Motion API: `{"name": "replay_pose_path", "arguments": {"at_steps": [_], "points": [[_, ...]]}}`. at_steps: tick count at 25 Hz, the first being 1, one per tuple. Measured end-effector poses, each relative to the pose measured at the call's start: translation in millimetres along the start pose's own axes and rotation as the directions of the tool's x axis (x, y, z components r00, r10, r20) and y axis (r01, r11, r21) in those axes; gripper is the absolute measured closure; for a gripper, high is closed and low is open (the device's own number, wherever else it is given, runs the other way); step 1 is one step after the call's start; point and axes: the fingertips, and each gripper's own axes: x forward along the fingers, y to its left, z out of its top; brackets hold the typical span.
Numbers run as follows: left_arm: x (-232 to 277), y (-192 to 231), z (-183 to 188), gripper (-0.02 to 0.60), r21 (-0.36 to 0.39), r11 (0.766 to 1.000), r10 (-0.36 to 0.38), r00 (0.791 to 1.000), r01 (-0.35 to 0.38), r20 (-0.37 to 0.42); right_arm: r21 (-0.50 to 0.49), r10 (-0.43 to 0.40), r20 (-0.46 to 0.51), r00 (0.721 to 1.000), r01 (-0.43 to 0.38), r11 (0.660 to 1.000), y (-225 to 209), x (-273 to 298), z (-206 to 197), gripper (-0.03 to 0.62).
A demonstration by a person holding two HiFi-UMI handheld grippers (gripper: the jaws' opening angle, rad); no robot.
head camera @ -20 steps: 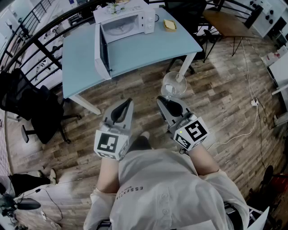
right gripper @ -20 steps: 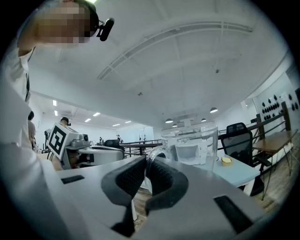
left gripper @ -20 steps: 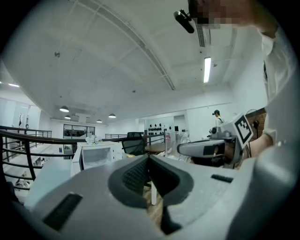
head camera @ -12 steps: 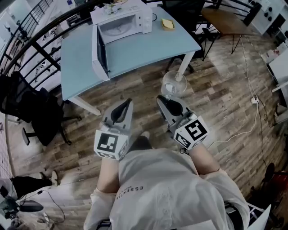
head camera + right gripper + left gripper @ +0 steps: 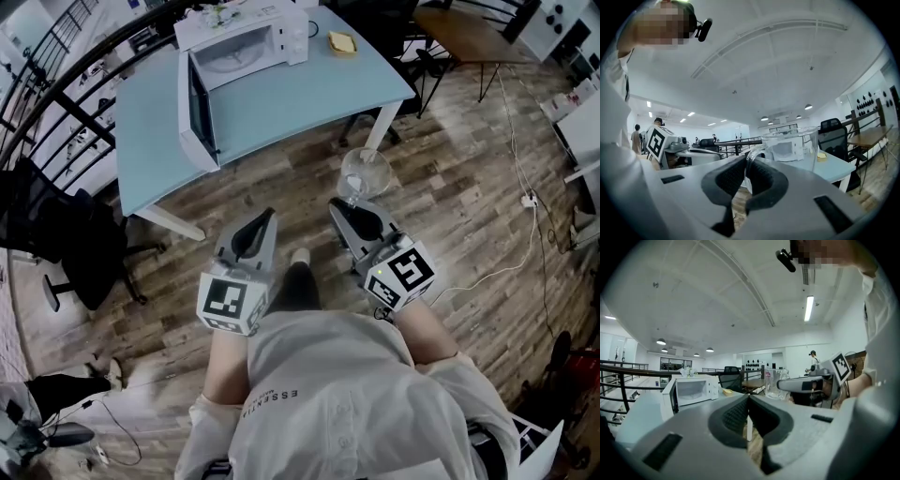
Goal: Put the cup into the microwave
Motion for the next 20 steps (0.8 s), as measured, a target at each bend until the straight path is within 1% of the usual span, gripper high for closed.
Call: {"name": "replay_pose_path", "arguments": {"at_steps": [5, 8, 15, 20], "points": [[26.5, 31.9, -10.2, 0.58, -0.041, 0.999, 0.015, 1.0, -0.015, -0.003, -0.003, 0.007, -0.018, 1.0, -0.007, 1.0, -22.3, 31.0, -7.6, 0.569], [53.0, 57.4, -9.4, 0.58, -0.048, 0.999, 0.018, 1.0, -0.018, 0.002, -0.009, 0.016, -0.027, 1.0, -0.016, 1.0, -42.8, 60.4, -7.9, 0.569], [133.2, 144.8, 6.8, 0.58, -0.063, 0.998, 0.03, 1.0, -0.029, 0.009, -0.022, 0.038, -0.033, 0.999, -0.039, 0.999, -108.4, 157.8, 9.5, 0.569], [185.6, 211.1, 17.1, 0.58, -0.06, 0.997, 0.043, 0.999, -0.042, 0.009, 0.003, 0.07, -0.052, 0.996, -0.07, 0.998, -152.9, 231.5, 16.4, 0.569]]}}
